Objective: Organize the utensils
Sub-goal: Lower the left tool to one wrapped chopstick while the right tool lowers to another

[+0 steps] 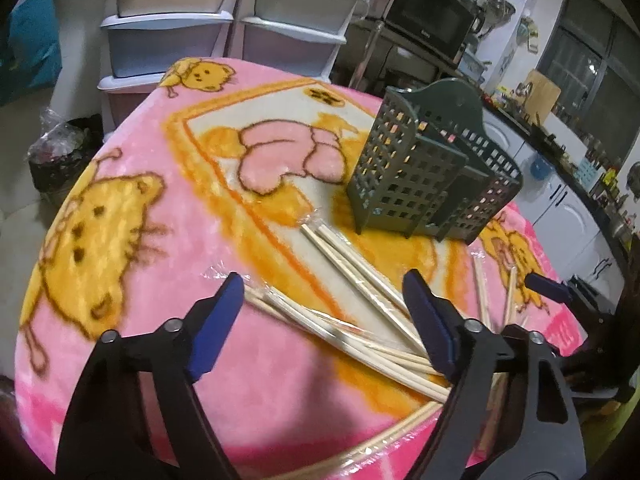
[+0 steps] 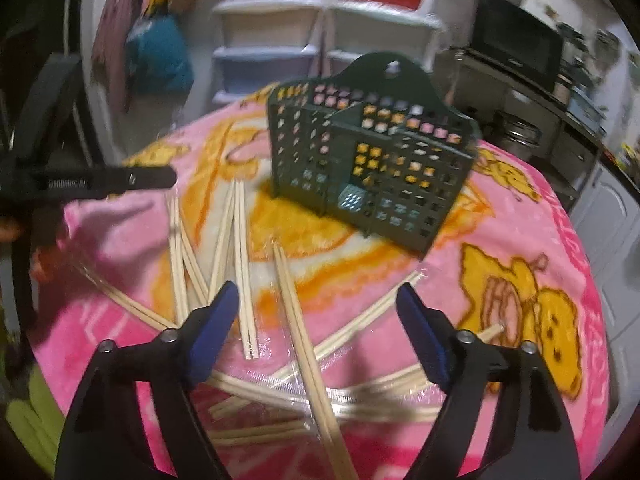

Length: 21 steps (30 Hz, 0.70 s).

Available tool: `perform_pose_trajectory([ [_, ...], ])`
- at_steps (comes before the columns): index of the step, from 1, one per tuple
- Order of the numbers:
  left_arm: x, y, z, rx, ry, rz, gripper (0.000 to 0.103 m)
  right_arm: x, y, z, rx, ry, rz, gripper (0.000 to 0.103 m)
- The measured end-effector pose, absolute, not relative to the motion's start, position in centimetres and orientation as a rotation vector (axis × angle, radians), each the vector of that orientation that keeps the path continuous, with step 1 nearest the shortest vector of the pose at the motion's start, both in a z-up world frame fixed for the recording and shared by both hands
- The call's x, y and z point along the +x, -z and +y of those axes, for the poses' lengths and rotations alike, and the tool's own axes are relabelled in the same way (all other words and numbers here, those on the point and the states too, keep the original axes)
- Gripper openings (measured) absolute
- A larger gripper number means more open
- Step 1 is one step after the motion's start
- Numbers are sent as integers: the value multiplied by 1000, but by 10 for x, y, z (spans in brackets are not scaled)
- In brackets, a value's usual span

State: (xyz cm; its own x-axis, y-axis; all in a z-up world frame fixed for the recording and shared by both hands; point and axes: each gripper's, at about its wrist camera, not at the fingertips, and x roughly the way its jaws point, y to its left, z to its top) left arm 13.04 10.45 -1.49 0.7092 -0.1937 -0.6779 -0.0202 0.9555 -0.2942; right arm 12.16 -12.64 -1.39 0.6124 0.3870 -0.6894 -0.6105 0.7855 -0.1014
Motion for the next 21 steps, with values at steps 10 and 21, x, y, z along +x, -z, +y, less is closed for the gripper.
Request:
perform_pose_trajectory([
  [10,151,36,124,-326,100,878,56,159,39,-97,-431,-681,867,44],
  [21,170,41,125,-298,113,911,33,186,55,-76,-432,-708,959,36],
])
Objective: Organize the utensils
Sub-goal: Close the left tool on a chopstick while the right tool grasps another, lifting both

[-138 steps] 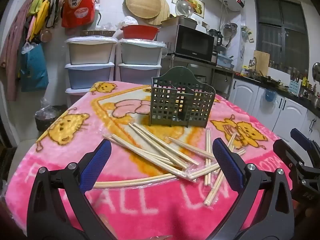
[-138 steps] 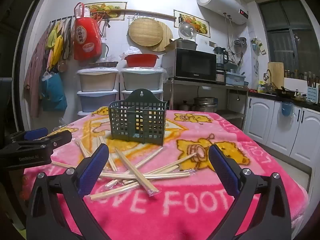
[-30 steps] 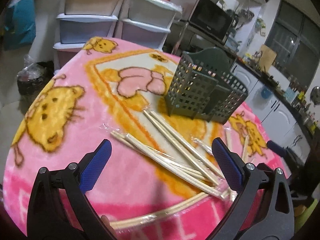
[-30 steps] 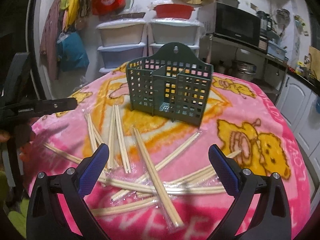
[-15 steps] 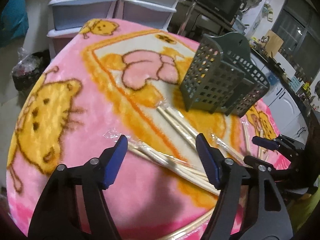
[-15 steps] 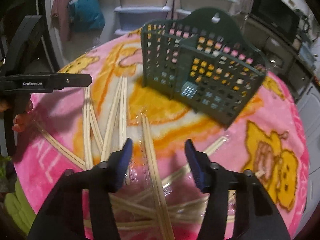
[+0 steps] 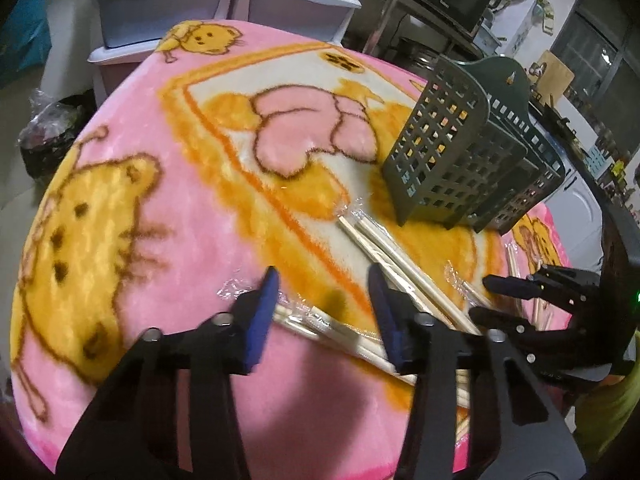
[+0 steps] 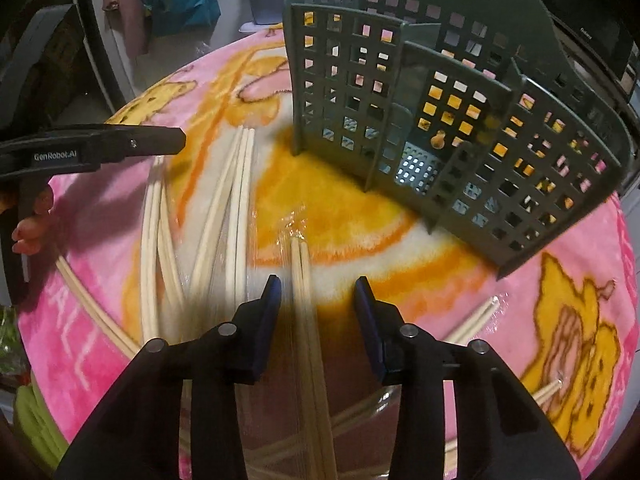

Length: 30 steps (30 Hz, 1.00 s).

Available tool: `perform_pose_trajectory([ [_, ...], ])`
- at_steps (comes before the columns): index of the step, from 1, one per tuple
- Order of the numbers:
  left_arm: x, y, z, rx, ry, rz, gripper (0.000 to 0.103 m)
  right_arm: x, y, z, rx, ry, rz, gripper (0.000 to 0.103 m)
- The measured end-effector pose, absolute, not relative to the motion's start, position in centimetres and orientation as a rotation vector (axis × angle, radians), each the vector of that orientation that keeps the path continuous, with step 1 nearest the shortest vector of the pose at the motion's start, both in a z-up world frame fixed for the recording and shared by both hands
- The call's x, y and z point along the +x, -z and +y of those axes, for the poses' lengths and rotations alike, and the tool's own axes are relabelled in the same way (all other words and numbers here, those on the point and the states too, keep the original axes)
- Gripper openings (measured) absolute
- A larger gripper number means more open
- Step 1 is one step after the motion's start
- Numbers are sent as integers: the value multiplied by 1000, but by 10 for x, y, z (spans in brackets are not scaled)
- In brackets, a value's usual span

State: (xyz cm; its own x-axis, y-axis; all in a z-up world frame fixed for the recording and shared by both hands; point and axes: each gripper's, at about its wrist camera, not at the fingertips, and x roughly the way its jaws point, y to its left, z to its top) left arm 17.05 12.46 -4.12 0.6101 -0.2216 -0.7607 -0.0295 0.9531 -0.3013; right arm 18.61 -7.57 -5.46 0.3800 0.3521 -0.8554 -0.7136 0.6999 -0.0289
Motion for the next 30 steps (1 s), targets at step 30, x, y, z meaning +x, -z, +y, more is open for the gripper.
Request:
perform_pose_trajectory([
  [30,160,-89,74,-203,269,625,1,188,-65,-120,-124,-835,657,6],
])
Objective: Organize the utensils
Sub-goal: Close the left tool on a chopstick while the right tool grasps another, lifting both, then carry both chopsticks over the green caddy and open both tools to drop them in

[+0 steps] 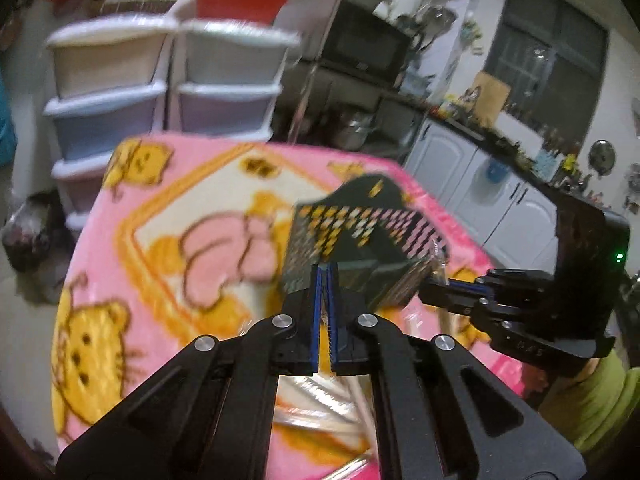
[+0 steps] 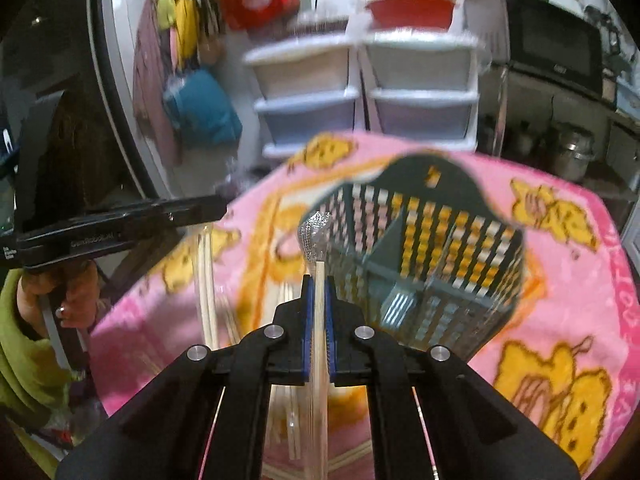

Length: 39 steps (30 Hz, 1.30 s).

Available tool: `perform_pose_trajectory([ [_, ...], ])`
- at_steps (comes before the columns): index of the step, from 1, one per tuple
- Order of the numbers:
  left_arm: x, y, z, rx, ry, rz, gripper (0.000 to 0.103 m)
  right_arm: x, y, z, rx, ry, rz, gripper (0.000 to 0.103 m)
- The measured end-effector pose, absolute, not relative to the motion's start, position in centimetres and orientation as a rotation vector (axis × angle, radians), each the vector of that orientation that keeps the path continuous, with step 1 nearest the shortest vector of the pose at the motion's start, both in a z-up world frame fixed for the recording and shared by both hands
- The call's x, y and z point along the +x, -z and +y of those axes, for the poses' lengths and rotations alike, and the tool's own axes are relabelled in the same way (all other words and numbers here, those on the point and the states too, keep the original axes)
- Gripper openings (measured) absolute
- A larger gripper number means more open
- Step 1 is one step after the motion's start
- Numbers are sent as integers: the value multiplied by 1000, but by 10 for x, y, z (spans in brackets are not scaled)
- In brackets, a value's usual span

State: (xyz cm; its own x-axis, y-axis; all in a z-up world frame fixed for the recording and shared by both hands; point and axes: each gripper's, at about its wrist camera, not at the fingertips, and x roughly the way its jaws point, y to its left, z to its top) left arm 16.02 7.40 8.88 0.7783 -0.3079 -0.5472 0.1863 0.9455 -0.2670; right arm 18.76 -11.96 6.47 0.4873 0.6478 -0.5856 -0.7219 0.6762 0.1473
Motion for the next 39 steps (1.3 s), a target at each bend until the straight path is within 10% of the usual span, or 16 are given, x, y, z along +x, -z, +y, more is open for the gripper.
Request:
perform_pose_trajectory([
  [39,204,-251,31,-166,295,252,0,229,-190,-216,151,-628,172,5],
])
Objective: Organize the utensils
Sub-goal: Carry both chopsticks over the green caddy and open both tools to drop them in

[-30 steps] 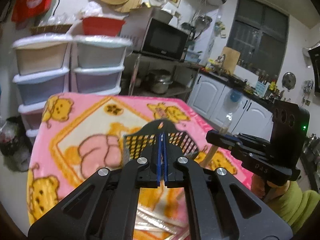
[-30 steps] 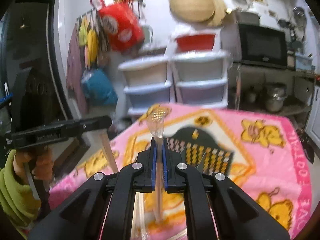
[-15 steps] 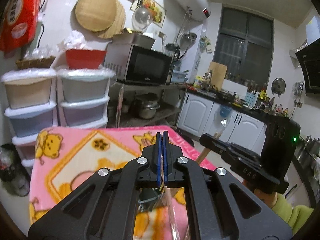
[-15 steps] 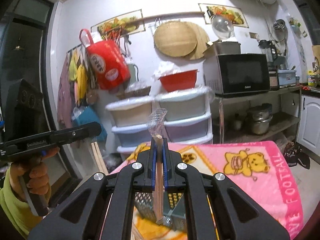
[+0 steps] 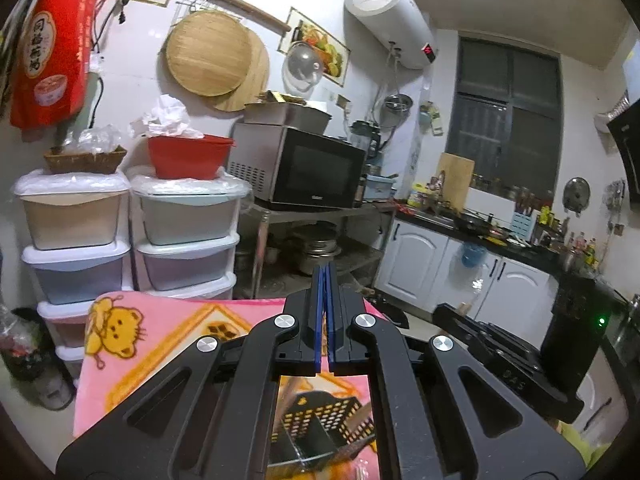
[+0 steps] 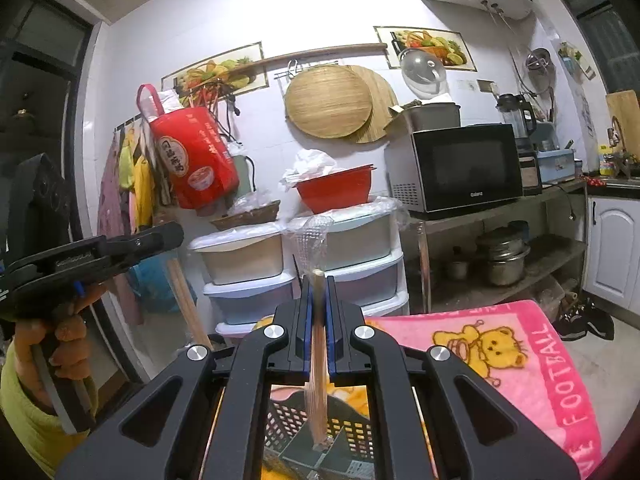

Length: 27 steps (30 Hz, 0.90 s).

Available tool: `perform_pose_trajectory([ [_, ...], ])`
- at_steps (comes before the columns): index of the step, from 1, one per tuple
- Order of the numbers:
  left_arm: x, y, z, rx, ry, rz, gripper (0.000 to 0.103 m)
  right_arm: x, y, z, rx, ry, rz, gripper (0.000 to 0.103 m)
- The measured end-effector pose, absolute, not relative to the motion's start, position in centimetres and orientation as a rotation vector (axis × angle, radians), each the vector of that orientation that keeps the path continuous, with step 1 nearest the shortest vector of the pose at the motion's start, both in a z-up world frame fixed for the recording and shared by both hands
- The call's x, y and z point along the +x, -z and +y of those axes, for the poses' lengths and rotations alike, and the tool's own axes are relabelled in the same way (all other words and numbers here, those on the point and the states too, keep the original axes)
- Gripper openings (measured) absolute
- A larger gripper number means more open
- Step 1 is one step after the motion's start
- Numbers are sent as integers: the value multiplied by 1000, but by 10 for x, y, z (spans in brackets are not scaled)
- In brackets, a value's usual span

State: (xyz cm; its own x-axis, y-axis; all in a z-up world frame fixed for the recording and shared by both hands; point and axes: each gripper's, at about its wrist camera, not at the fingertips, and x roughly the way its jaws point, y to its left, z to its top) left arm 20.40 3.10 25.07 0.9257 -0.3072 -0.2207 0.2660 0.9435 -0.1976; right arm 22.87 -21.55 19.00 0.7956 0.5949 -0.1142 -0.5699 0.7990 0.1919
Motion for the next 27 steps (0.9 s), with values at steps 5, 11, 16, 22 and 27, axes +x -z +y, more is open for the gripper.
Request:
perform_pose_trajectory([
  [5,220,-240,34,-170,277,273,0,239,-181,-215,138,-606,185,6],
  [11,233,-223,30,-163,284,303,0,250,-166,-214,127,-579,214,6],
  [16,240,-211,28,-161,286,323,0,257,-151,-213,126,-563,245,6],
  [22,251,-192,28,-169,289,366,0,264,-134,-210,133,-548,281,6],
  [27,258,-171,31,-185,293,407,0,267,-123,-210,149,-529,307,6],
])
